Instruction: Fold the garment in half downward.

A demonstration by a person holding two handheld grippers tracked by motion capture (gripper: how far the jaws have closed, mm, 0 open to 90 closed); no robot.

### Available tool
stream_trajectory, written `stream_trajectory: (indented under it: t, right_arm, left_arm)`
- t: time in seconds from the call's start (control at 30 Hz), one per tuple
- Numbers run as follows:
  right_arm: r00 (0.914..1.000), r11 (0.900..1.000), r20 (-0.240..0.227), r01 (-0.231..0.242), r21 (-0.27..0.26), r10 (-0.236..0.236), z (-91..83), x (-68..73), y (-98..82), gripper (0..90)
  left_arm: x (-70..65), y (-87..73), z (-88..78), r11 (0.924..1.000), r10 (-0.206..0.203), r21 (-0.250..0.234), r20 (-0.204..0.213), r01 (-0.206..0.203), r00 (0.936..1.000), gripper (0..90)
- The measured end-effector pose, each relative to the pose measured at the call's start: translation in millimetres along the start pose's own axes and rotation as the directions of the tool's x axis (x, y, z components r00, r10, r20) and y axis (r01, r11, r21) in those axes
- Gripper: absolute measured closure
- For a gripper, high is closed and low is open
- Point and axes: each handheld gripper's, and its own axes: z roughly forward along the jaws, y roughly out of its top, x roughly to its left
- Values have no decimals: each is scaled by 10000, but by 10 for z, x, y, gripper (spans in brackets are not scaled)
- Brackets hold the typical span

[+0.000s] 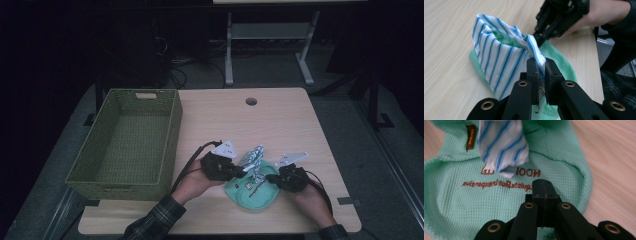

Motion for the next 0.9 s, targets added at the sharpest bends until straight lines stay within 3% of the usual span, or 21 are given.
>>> stream_trajectory:
  t: [0.27, 0.43, 0.53, 0.63, 0.77, 0.9]
  right_arm:
    - [9999, 10000, -66, -90, 35, 90, -7, -22, -3, 900]
    - [9999, 9999, 32, -111, -12, 111, -25, -40, -9, 900]
    - [9998, 9997, 94, -179, -164, 181, -80, -53, -21, 900]
    - [9994, 9992, 182, -286, -294, 292, -143, -67, -50, 900]
    - [9989, 9990, 316, -341, -302, 350, -198, -102, -107, 900]
    - [9982, 9986, 384, -448, -294, 459, -234, -129, -155, 900]
  left_arm:
    - [-24, -48, 108, 9994, -112, 319, 408, 99, 9991, 803]
    - [2, 19, 1, 9999, -143, 29, 422, 141, 9990, 673]
    - [13, 88, -102, 9989, -188, -429, 421, 206, 9989, 639]
    - [63, 133, -146, 9990, -105, -428, 177, 112, 9998, 730]
    - [198, 140, -75, 9996, -213, -189, -135, 210, 9997, 870]
    - [324, 102, 65, 9993, -362, 113, -428, 368, 9984, 896]
